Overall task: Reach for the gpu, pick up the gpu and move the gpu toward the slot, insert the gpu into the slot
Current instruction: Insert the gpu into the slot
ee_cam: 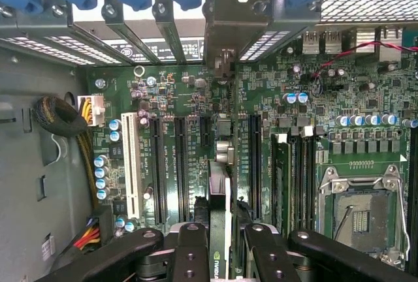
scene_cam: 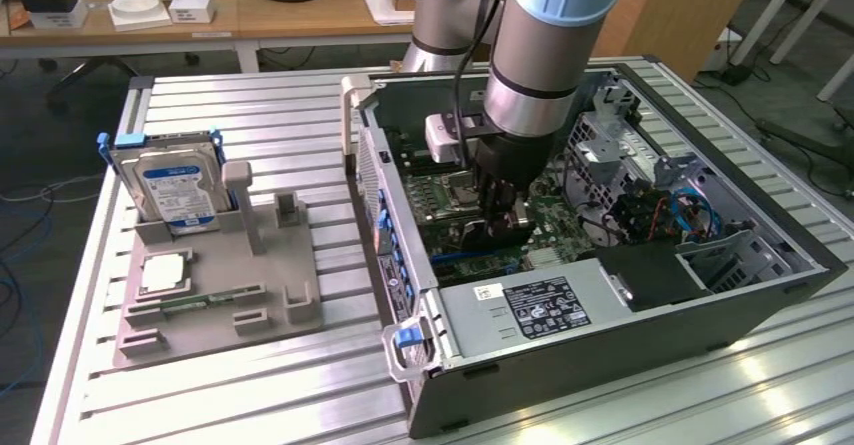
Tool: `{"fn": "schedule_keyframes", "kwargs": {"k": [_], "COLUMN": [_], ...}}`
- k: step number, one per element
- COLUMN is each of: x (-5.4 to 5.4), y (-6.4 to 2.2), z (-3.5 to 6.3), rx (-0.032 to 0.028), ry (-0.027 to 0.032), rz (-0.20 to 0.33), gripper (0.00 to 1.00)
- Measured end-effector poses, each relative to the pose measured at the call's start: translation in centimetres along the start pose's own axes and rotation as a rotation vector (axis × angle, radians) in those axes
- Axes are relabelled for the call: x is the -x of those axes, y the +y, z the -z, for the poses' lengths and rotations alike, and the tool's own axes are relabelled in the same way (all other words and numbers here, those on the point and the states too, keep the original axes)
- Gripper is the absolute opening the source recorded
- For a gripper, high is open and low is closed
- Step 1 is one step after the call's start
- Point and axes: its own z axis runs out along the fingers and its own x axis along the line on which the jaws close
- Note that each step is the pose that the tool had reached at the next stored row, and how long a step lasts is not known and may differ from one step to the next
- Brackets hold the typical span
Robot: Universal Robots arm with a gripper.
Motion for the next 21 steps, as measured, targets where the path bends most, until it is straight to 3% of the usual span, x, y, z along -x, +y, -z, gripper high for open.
{"fn": "schedule_keyframes", "kwargs": {"k": [4, 7, 21], "x": [0.0, 0.0, 0.0], "y": [0.0, -0.01, 0.0], "z": [-0.01, -0.01, -0.01], "rx": [0.0003, -0.0003, -0.0003], "ry": [0.0006, 0.0104, 0.011], "rz": [0.0, 0.0, 0.0], "gripper": [0.26, 0.26, 0.26]}}
